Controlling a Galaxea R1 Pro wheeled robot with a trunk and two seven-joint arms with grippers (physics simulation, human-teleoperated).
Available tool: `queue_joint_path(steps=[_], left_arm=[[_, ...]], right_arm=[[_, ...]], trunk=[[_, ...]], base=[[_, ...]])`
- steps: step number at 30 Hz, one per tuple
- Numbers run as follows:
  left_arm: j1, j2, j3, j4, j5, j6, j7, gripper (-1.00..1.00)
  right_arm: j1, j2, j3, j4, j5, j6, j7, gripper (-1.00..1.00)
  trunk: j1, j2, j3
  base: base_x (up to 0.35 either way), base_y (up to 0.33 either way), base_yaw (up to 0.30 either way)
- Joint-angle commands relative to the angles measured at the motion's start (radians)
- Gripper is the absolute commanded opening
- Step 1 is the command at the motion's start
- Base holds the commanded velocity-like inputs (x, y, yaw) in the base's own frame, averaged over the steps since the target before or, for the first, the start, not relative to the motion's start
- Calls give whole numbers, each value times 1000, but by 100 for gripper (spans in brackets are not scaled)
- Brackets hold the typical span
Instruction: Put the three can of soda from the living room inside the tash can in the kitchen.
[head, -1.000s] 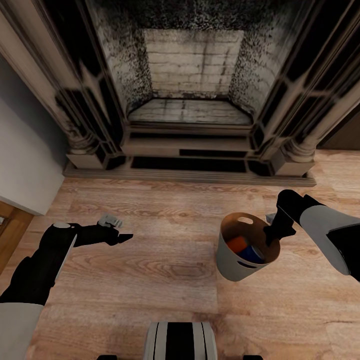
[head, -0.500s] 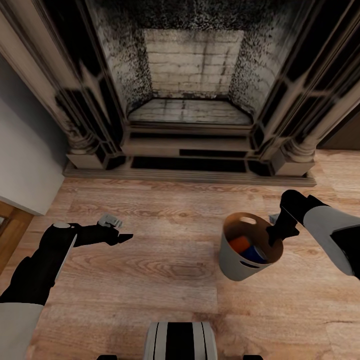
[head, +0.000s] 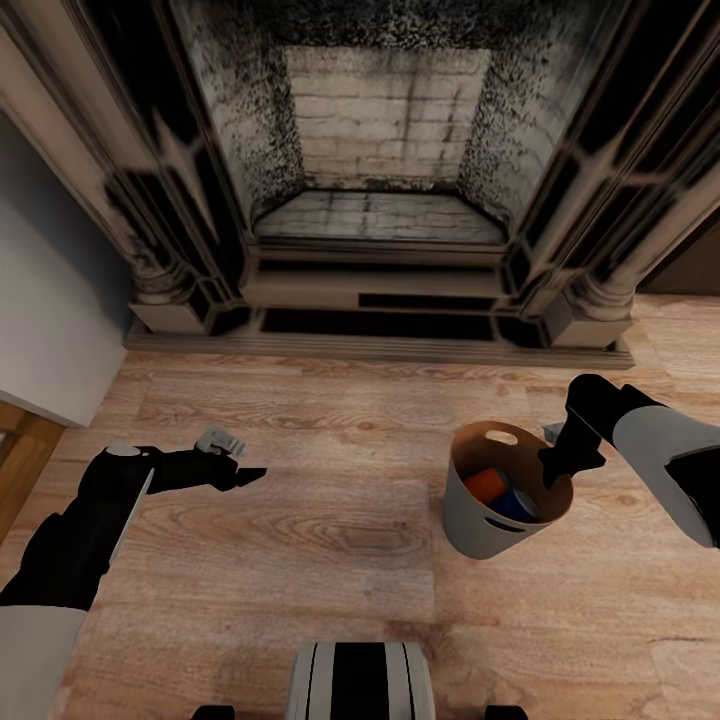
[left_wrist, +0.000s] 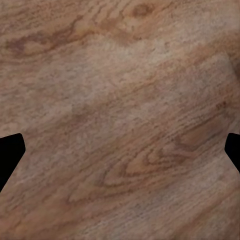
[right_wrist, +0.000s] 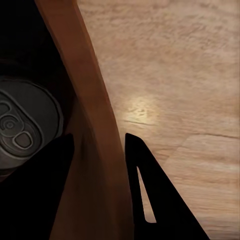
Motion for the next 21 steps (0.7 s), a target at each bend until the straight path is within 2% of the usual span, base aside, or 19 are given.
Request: queue_joint_path(steps=[1,15,16,21], left_arm=[[-1,0,-1,1,0,0,0,100],[-1,0,-1,1,0,0,0,100],[-1,0,-1,1,0,0,0,100],[-1,0,-1,1,0,0,0,100]], right_arm=[[23,0,-62,-6,18,0,-20,-100],[23,1,-60,-6,18,0,-20,-100],[23,1,-60,-6,18,0,-20,100],[23,1,-60,-6,18,0,-20,100]], trunk=[[1,0,-1],[1,0,-1],[1,0,-1],[1,0,-1]], base=[[0,0,0],[0,0,0],[0,0,0],[0,0,0]])
